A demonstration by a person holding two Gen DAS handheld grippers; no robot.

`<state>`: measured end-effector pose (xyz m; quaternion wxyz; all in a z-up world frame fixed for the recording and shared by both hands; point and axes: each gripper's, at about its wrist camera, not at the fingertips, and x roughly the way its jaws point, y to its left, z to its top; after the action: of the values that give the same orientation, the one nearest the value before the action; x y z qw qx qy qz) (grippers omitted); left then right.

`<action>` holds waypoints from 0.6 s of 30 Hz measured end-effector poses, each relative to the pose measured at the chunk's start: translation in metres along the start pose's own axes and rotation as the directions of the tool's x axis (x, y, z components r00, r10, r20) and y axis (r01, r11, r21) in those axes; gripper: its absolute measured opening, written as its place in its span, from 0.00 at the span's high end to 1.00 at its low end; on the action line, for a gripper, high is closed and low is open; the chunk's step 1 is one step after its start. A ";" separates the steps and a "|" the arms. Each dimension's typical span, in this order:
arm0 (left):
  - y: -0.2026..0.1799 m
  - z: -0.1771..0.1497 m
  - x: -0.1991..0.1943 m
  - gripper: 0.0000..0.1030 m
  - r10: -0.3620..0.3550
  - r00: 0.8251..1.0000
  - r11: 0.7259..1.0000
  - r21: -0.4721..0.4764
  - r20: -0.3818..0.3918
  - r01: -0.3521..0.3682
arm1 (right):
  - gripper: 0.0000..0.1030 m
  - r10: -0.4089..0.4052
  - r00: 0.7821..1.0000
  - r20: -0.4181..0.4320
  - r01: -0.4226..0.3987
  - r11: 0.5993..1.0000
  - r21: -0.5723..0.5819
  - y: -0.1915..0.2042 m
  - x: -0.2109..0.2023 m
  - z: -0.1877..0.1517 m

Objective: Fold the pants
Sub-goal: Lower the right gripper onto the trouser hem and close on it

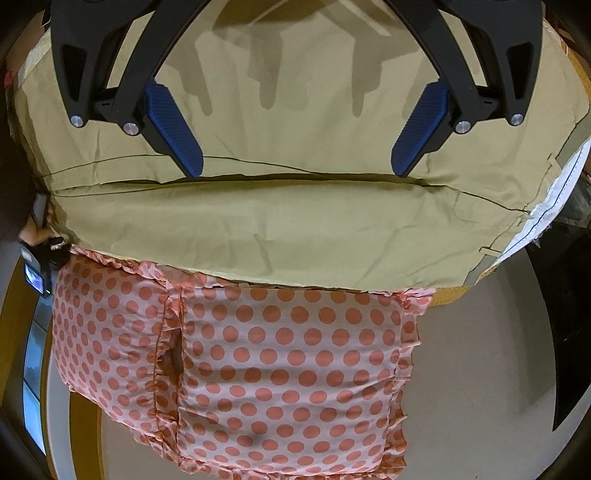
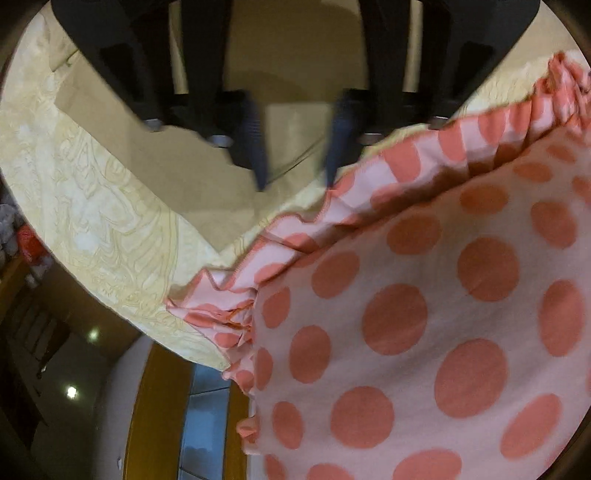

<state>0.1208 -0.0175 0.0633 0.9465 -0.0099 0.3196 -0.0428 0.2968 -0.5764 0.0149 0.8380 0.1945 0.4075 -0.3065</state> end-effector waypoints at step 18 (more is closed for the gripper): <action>0.051 0.015 -0.046 0.02 -0.081 0.988 0.989 -0.109 0.132 0.096 | 0.95 0.574 0.784 0.237 -0.621 0.711 0.331 -0.191 -0.151 -0.131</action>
<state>0.0975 0.0367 0.1006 0.9601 -0.0811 0.2596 -0.0656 0.0219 -0.5880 0.0434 0.8575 0.4611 0.2032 -0.1043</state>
